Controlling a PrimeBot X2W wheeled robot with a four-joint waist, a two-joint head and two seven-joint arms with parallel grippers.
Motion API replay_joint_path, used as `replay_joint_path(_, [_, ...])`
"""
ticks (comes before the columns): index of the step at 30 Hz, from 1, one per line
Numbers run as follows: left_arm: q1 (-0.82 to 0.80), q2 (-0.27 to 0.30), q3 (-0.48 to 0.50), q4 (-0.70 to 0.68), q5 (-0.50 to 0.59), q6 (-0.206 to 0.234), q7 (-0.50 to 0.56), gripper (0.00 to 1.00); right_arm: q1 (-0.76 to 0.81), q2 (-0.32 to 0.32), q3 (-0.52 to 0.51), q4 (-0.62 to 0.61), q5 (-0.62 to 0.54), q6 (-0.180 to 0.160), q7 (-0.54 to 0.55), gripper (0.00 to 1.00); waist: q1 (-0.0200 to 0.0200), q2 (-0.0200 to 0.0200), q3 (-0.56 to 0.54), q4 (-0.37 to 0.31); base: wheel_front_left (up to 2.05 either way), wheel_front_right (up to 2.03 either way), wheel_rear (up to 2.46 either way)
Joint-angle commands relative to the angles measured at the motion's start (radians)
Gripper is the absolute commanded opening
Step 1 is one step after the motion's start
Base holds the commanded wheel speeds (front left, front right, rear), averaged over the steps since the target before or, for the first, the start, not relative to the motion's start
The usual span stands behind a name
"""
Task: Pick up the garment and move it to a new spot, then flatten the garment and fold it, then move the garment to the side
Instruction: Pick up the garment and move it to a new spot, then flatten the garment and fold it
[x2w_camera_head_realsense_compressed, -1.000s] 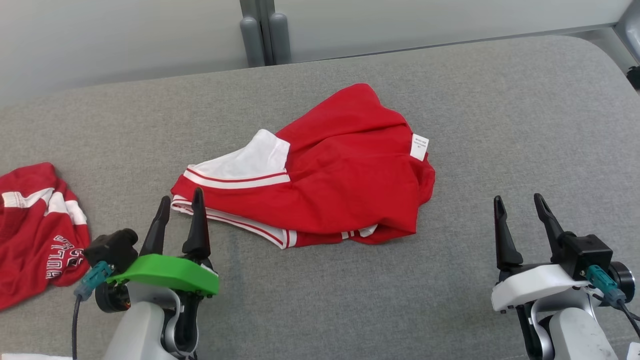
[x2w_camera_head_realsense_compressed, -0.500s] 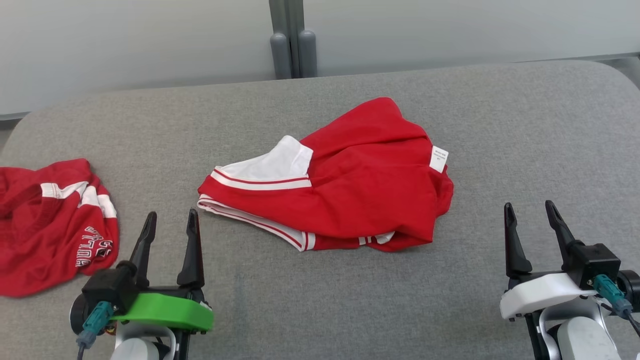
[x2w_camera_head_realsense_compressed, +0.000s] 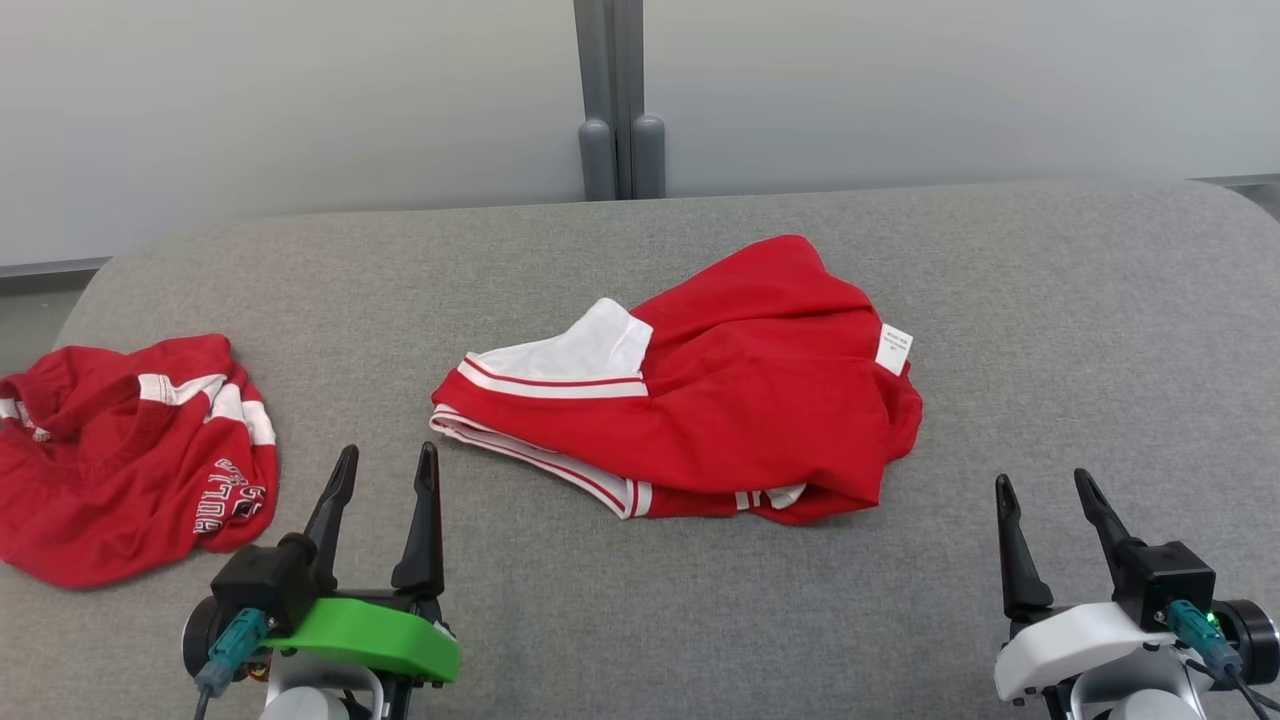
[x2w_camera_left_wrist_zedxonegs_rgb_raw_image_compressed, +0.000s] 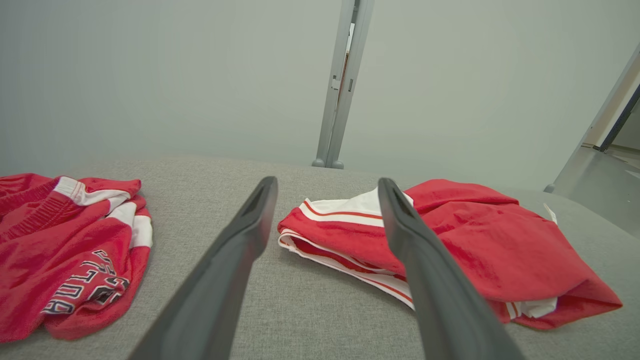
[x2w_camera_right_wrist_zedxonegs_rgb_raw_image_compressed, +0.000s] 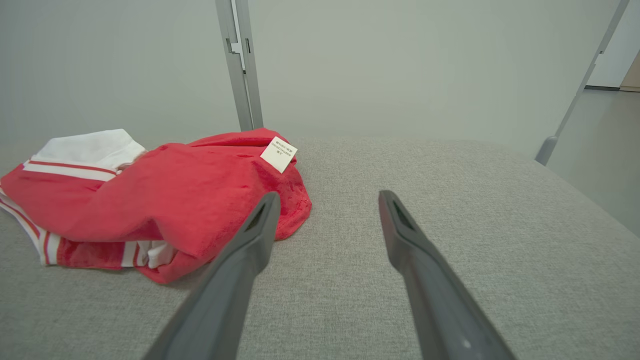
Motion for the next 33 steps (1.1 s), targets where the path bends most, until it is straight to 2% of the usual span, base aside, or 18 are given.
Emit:
replay_joint_path(1, [-0.007, 0.001, -0.002, 0.008, -0.007, -0.005, 0.001, 1.00, 0.006, -0.003, 0.003, 0.004, 0.002, -0.002, -0.003, 1.00, 0.0000, 0.0000, -0.003, -0.003, 0.00, 0.00, 0.00])
replay_joint_path(16, [-0.046, 0.001, -0.019, 0.063, -0.043, -0.005, 0.001, 1.00, -0.010, -0.002, 0.016, 0.005, 0.015, -0.002, -0.003, 1.00, 0.0000, 0.0000, 0.013, -0.033, 0.00, 0.00, 0.00])
replay_joint_path(23, [-0.232, 0.019, -0.073, 0.289, -0.079, -0.005, 0.011, 1.00, -0.027, -0.003, 0.036, -0.003, 0.018, -0.002, -0.003, 1.00, 0.0000, 0.0000, 0.054, -0.072, 0.00, 0.00, 0.00])
replay_joint_path(33, [-0.568, 0.081, -0.171, 0.538, -0.165, -0.005, 0.266, 1.00, -0.076, -0.003, 0.073, -0.013, 0.047, -0.002, -0.003, 1.00, 0.0000, 0.0000, 0.186, -0.188, 0.00, 0.00, 0.00])
